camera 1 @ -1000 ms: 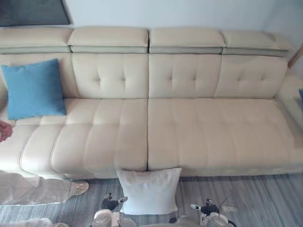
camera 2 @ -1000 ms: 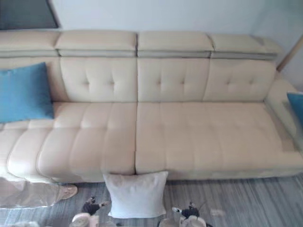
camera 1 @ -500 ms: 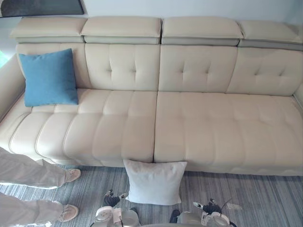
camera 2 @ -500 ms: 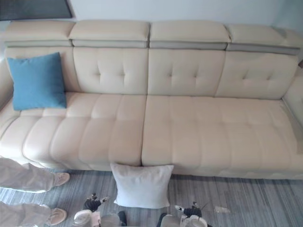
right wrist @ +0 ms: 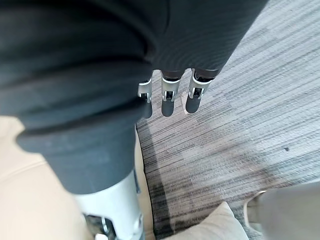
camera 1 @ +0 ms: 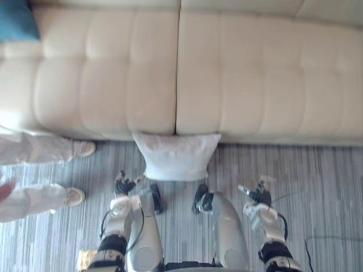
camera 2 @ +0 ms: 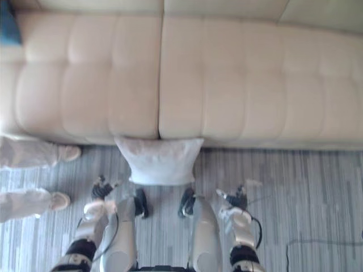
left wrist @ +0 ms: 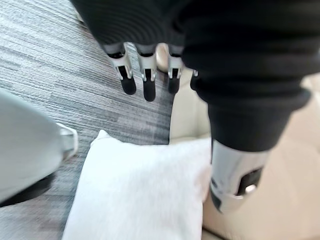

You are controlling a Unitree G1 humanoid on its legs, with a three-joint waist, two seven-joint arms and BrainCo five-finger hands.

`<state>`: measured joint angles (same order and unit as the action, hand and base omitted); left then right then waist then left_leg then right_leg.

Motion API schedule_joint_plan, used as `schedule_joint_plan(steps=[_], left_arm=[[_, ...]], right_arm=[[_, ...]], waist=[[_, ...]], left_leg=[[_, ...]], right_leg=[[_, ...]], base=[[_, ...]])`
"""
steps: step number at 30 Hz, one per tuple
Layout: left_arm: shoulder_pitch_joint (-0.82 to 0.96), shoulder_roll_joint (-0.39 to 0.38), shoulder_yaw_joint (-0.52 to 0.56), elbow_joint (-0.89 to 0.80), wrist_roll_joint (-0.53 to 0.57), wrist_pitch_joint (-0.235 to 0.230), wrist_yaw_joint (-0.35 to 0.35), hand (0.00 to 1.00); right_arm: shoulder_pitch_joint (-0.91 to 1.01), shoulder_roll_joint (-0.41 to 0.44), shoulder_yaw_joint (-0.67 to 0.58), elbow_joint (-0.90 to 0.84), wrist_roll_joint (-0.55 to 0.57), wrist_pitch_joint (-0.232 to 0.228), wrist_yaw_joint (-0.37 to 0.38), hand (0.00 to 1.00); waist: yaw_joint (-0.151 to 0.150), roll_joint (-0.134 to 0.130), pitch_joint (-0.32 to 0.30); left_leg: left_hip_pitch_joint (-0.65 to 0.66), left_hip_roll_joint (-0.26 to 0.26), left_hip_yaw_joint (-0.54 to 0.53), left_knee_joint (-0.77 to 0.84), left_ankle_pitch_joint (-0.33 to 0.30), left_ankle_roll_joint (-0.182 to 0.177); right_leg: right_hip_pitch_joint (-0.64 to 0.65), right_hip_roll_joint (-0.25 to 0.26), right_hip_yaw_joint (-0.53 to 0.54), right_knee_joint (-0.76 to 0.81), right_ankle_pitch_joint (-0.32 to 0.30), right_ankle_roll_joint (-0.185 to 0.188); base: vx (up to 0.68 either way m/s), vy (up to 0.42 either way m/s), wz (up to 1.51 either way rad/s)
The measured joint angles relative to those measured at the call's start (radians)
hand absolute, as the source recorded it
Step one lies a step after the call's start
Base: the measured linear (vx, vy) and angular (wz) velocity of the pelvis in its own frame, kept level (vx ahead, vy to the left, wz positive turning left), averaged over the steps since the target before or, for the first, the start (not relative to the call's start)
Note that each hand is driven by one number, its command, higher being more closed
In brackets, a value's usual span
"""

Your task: Pick up cushions and gather them together orderly.

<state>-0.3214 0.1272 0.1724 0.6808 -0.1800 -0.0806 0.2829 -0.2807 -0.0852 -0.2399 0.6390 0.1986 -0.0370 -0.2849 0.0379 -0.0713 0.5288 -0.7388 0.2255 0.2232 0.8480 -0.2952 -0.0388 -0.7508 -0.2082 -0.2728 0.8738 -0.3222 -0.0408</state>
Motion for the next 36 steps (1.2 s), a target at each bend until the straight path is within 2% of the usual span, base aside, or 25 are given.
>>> schedule_joint_plan(steps=[6, 13, 17, 20, 22, 32, 36], left_arm=[[-0.209, 0.016, 0.028, -0.014, -0.038, -0.001, 0.04, 0.0], [-0.361, 0.014, 0.021, -0.045, -0.038, -0.002, 0.047, 0.0], [-0.421, 0.003, -0.01, -0.046, -0.038, -0.002, 0.06, 0.0], [-0.432, -0.026, -0.012, -0.074, -0.037, -0.022, 0.1, 0.0], [-0.431, -0.02, -0.006, -0.08, -0.037, -0.032, 0.128, 0.0], [-0.377, -0.023, -0.012, -0.079, -0.017, -0.034, 0.132, 0.0], [-0.34, -0.022, 0.0, -0.077, -0.017, -0.028, 0.147, 0.0]], right_arm=[[-0.278, -0.02, 0.003, -0.039, 0.003, -0.006, -0.038, 0.0], [-0.487, -0.03, 0.052, -0.038, 0.01, -0.009, -0.057, 0.0], [-0.561, 0.011, 0.059, -0.036, 0.011, -0.009, -0.07, 0.0], [-0.584, 0.044, 0.095, -0.035, 0.01, -0.014, -0.072, 0.0], [-0.594, 0.045, 0.13, -0.035, 0.007, -0.034, -0.071, 0.0], [-0.517, 0.045, 0.146, -0.031, -0.004, -0.031, -0.08, 0.0], [-0.471, 0.046, 0.175, -0.031, -0.004, -0.031, -0.079, 0.0]], waist=[[-0.006, 0.001, 0.034], [-0.007, 0.002, 0.035], [-0.01, 0.002, 0.035], [-0.012, 0.002, 0.035], [-0.014, 0.002, 0.035], [-0.023, 0.001, 0.034], [-0.023, 0.001, 0.033]], left_leg=[[-0.317, 0.021, -0.043, 0.154, -0.001, 0.003], [-0.49, 0.009, -0.066, 0.176, 0.036, 0.008], [-0.549, -0.001, -0.07, 0.167, 0.058, 0.009], [-0.554, -0.004, -0.072, 0.164, 0.06, 0.007], [-0.545, -0.01, -0.072, 0.138, 0.076, 0.006], [-0.416, -0.023, -0.039, 0.024, 0.126, 0.023], [-0.348, -0.025, -0.032, -0.011, 0.137, 0.021]], right_leg=[[-0.301, -0.02, -0.009, 0.158, -0.016, -0.02], [-0.461, -0.042, -0.025, 0.193, -0.011, -0.027], [-0.52, -0.053, -0.031, 0.196, 0.001, -0.042], [-0.525, -0.053, -0.031, 0.197, 0.006, -0.051], [-0.519, -0.052, -0.033, 0.176, 0.017, -0.038], [-0.405, -0.034, -0.023, 0.059, 0.08, -0.014], [-0.341, -0.023, -0.022, 0.018, 0.098, -0.021]], base=[[-0.07, -0.057, 0.08], [-0.06, -0.028, 0.09], [-0.04, -0.007, 0.11], [-0.03, 0.012, 0.05], [-0.05, 0.027, 0.05], [-0.08, 0.04, -0.03], [-0.08, 0.024, -0.09]])
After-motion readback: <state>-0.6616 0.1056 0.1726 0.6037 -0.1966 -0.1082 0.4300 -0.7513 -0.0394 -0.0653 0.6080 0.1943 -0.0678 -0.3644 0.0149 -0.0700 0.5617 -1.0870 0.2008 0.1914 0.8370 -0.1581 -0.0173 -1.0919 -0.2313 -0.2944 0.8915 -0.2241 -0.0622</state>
